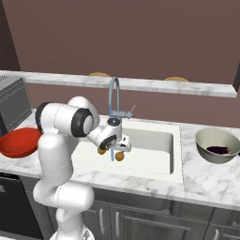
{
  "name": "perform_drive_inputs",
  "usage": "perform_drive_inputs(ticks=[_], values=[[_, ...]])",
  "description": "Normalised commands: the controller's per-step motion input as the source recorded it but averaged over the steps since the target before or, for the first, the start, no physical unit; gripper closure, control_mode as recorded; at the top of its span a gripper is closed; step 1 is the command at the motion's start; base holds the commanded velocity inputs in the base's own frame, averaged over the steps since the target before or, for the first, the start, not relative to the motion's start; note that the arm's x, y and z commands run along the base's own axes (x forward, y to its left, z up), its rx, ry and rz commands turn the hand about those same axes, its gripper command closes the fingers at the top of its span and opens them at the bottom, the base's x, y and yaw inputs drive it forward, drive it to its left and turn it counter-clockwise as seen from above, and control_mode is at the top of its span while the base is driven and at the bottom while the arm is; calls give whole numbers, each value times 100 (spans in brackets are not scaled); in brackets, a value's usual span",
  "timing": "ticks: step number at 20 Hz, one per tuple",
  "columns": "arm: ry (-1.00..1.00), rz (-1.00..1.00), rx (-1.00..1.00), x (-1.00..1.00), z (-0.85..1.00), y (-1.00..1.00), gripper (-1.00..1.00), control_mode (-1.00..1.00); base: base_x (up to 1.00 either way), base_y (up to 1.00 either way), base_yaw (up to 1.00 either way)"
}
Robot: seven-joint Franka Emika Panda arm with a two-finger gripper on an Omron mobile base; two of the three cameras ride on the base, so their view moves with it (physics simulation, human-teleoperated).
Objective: Pick the apples from the sink and place them in one bowl. Place the eggplant in the other bowl. Then turn off the sink faucet.
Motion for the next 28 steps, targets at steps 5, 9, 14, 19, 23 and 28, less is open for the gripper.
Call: perform_drive_inputs(ticks=[5,9,14,19,23,28], values=[[0,0,0,22,-23,-1,-100,-100,0,0,0],[0,0,1,17,-26,-2,-100,-100,0,0,0],[0,0,1,17,-25,-2,-100,-100,0,0,0],[0,0,2,12,-21,-2,-100,-100,0,0,0],[0,0,3,7,-16,-1,-100,-100,0,0,0],[0,0,2,5,-17,0,-100,-100,0,0,0]])
